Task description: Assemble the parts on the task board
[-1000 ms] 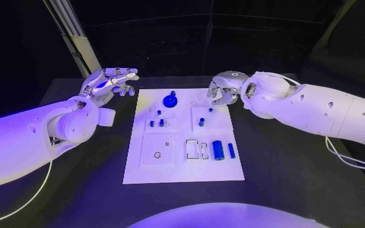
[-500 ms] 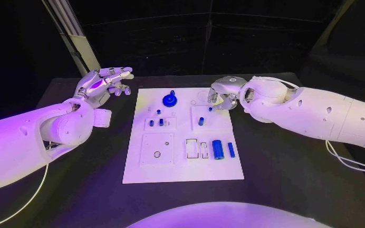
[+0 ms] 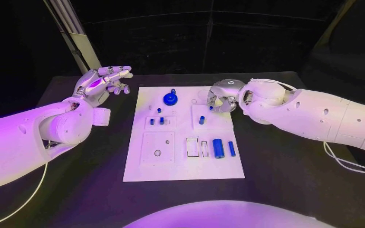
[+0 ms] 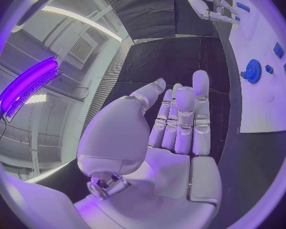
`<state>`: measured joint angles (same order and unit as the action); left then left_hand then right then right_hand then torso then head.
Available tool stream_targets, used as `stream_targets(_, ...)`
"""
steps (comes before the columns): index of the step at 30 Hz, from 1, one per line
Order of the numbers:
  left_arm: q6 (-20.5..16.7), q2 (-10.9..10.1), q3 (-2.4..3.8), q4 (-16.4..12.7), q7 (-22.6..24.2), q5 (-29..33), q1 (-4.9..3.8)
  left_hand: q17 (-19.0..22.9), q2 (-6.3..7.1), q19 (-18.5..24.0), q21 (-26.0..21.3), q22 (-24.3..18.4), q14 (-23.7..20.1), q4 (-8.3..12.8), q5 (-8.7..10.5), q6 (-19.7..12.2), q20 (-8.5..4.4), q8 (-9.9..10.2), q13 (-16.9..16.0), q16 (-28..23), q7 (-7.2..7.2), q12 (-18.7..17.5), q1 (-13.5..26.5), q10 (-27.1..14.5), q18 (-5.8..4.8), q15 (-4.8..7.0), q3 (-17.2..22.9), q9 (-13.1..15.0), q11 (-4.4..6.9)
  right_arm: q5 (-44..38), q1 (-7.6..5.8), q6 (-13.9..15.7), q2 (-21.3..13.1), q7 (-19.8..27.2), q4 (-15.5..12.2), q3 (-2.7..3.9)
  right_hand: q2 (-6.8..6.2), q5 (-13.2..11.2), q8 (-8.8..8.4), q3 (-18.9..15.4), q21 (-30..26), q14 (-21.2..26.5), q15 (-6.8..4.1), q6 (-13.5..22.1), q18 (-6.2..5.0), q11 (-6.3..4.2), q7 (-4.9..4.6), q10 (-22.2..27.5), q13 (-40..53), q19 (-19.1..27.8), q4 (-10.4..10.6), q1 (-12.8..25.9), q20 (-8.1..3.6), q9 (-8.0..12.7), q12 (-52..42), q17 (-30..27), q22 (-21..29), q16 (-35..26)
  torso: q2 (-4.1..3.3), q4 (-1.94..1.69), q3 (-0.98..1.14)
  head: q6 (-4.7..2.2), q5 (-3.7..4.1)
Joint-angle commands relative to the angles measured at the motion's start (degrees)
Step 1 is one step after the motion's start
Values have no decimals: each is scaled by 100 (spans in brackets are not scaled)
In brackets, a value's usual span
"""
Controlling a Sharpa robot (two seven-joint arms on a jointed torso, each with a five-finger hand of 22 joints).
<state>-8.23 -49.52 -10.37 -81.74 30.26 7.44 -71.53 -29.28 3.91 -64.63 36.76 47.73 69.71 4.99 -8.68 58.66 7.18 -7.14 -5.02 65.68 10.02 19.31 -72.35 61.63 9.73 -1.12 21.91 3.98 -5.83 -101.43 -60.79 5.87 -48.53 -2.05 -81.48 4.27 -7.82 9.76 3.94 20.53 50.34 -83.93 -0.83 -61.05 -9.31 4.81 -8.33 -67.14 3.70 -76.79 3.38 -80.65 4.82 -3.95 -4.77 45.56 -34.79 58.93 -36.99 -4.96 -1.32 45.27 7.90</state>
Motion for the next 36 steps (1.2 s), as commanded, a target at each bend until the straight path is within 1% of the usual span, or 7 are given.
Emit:
stream_targets(1, 46, -3, 4, 0, 53, 39, -7, 4, -27, -29, -33, -5, -30, 3, 27, 19, -8, -19, -7, -23, 7, 25, -5, -3, 82, -3, -32, 1, 5, -8, -5, -10, 19, 107, 19, 2, -6, -35, -12, 81, 101, -100, 25, 24, 40, -7, -18, 22, -3, 24, -11, -26, 26, -4, 17, 72, -109, 85, -1, 8, 1, 16, 0)
stream_targets(7, 56, -3, 4, -1, 30, 39, -7, 52, -34, -33, -50, -20, -49, 7, 28, 6, -8, -21, -7, -49, 10, 37, -20, -23, 80, -5, -42, -2, 2, -6, 6, -117, 54, 100, 58, 2, 35, -95, 10, 244, 523, -143, 18, -46, 102, -17, -20, -52, 3, -48, -53, -73, 27, -15, -11, 429, -607, 415, 3, 6, -3, 49, 22)
stream_targets(11, 55, -8, 4, -2, 15, 39, -7, 52, -34, -33, -50, -20, -49, 7, 28, 6, -8, -21, -7, -49, 10, 37, -20, -23, 80, -5, -42, -2, 2, -10, 24, -206, 71, 85, 65, 2, 47, -120, 27, 327, 723, -153, 12, -118, 128, -31, -12, -116, 6, -68, -79, -78, 25, -25, -32, 573, -832, 564, 7, 3, 2, 76, -7)
stream_targets(14, 48, -15, 4, -4, 2, 39, -8, 76, -42, -37, -67, -35, -59, 16, 32, -1, -9, -28, -8, -65, 11, 52, -44, -36, 80, -5, -48, -3, 2, -45, 32, -284, 81, 49, 67, 2, 62, -341, 33, 371, 858, -142, 5, -177, 139, -48, 3, -171, 7, -54, -75, -37, 23, -30, -39, 648, -972, 660, 8, 1, 2, 92, -20)
stream_targets(25, 57, -22, 4, 4, -48, 39, -8, 124, -54, -59, -106, -72, -69, 79, 93, -10, -17, -53, -12, -94, 11, 104, -146, -63, 80, 0, -56, -4, 5, -325, 42, -442, 114, -102, 75, 2, 90, -344, 25, 532, 1001, -107, -4, -246, 145, -62, 11, -236, 8, 8, -191, -119, 18, -31, -29, 689, -1105, 749, 11, 7, 6, 103, -1)
stream_targets(30, 61, -23, 4, 7, -62, 39, -8, 137, -73, -68, -118, -83, -70, 102, 100, -13, -20, -64, -13, -101, 11, 124, -187, -72, 80, 3, -48, -4, 6, -442, 52, -346, 135, -135, 80, 2, 120, -393, 27, 616, 1058, -94, -7, -282, 146, -66, 15, -269, 11, 35, -234, -137, 18, -33, -27, 698, -1157, 779, 12, 9, 3, 103, 1)
stream_targets(36, 58, -28, 4, 10, -65, 38, -7, 144, -78, -70, -121, -86, -71, 109, 102, -14, -21, -67, -12, -105, 11, 129, -198, -75, 80, 3, -46, -4, 6, -562, 73, -17, 143, -184, 46, 2, 278, -601, 73, 830, 1249, -103, -36, -429, 169, -104, 47, -405, 31, 21, -324, -210, 0, -58, -66, 801, -1379, 893, 14, 8, 1, 104, 14)
